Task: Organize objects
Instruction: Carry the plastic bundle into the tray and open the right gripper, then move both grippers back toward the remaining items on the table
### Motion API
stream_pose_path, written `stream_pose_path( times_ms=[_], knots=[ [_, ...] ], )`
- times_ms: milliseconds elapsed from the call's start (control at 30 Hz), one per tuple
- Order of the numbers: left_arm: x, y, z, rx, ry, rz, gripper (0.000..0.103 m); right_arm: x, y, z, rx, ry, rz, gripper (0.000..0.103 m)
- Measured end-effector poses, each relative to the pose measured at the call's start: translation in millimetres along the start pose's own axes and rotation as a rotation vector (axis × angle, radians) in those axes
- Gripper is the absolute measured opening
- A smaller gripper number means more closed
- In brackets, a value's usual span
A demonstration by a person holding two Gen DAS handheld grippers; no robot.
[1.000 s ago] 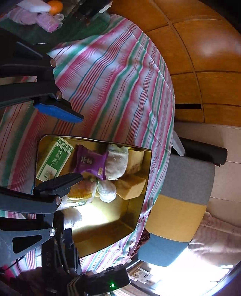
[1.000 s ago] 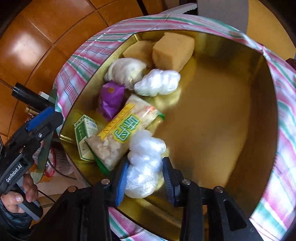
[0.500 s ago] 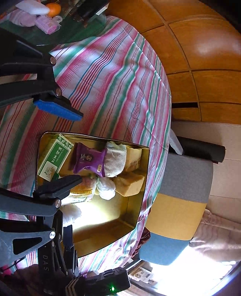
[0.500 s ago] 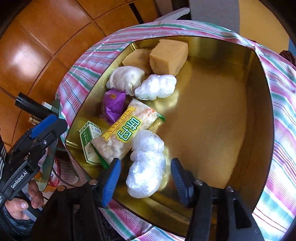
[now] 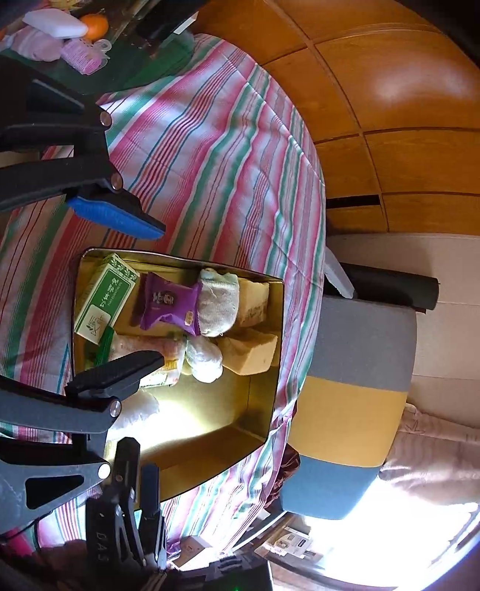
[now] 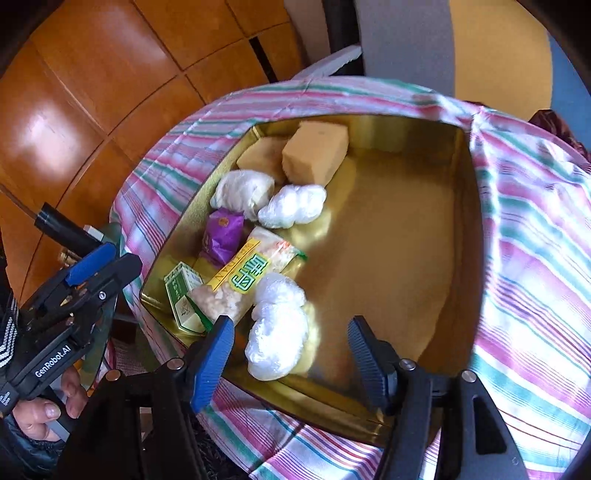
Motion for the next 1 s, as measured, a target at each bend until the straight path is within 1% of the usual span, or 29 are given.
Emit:
stream_pose_path(
  times_ms=[100,267,467,633,767,933,1000],
  knots=[
    [2,-3,-6,-0.006,0.015,-0.006,0.065,3,-9,-5,-0.013,0.017,-0.031,0.069],
    [5,-5,-17,-0.015,0.04,-0.011,0.066,7,-33,-23,-0.037,0.053,-0.088,0.07],
    [13,-7,-35,-0.036,0.085,-0.024,0.066,8,-72,-66,-0.099,0.126,-0.165,0.075],
    [19,-8,-60,-0.068,0.136,-0.036,0.066,1,-109,-126,-0.184,0.246,-0.242,0.076],
    [22,-6,-82,-0.098,0.177,-0.037,0.066,-11,-143,-181,-0.28,0.352,-0.3,0.076],
    [23,-3,-114,-0.133,0.237,-0.031,0.067,-37,-183,-250,-0.429,0.489,-0.368,0.077],
    [23,-1,-128,-0.149,0.26,-0.028,0.067,-52,-197,-275,-0.474,0.553,-0.39,0.077]
  ],
)
Point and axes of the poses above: each gripper's, at about its wrist camera, not at the fingertips, and y roughly the way its jaws point, z to its left, x to its top, the point moved 9 cm from there along y, roughly the way its jaws point, and after that the axes turned 4 degrees about -z, right-handed, at the moved point
